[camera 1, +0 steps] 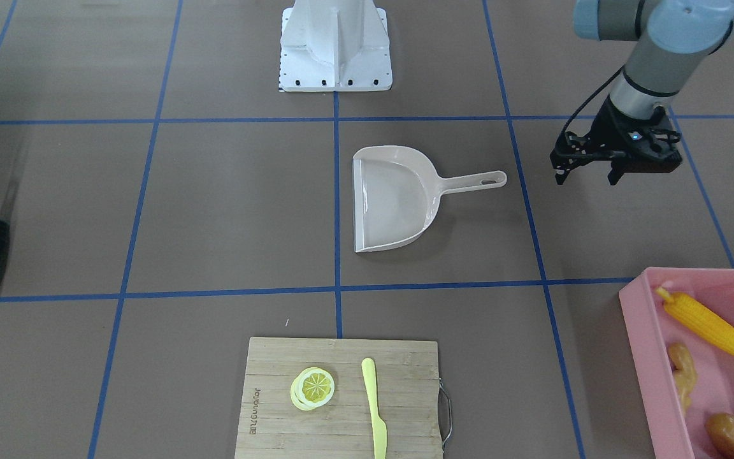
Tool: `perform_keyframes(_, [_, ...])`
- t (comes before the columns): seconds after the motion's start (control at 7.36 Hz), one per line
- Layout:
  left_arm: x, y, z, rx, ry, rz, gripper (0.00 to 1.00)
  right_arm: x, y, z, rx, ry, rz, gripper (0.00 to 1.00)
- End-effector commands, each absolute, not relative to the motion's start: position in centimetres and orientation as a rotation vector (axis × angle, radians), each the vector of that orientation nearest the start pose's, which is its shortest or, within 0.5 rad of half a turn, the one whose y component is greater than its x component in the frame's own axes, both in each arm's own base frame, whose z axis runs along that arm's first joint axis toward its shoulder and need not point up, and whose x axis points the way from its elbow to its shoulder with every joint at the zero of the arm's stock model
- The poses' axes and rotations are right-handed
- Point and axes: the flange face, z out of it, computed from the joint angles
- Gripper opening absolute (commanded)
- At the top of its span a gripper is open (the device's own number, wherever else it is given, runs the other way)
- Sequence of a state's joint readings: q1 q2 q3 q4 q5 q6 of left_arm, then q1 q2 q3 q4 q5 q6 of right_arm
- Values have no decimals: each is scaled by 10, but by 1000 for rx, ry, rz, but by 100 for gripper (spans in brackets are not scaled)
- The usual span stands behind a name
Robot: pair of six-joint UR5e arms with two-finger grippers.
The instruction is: Sweep and dump trash into bin
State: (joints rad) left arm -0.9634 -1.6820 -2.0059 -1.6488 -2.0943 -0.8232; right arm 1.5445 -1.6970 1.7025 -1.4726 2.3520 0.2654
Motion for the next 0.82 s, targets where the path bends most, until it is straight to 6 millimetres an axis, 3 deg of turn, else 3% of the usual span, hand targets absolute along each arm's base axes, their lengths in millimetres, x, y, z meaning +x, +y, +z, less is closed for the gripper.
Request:
perform_keyframes(0.0, [119, -465, 465, 65, 754, -123, 98, 52, -443, 647, -26, -780, 191, 100])
perform_keyframes(0.14, [81, -472, 496, 63, 724, -147, 98, 52, -444, 646, -23, -780, 190, 100])
perform_keyframes(0.27, [51, -458, 549, 27, 690, -120, 98, 52, -444, 647, -25, -780, 191, 100])
perform_keyframes(0.54, [-23, -437, 611, 37, 651, -80, 98, 51, -445, 645, -22, -780, 188, 100])
perform_keyframes(0.68, [-31, -424, 625, 18, 647, -91, 98, 51, -445, 644, -20, -782, 187, 100])
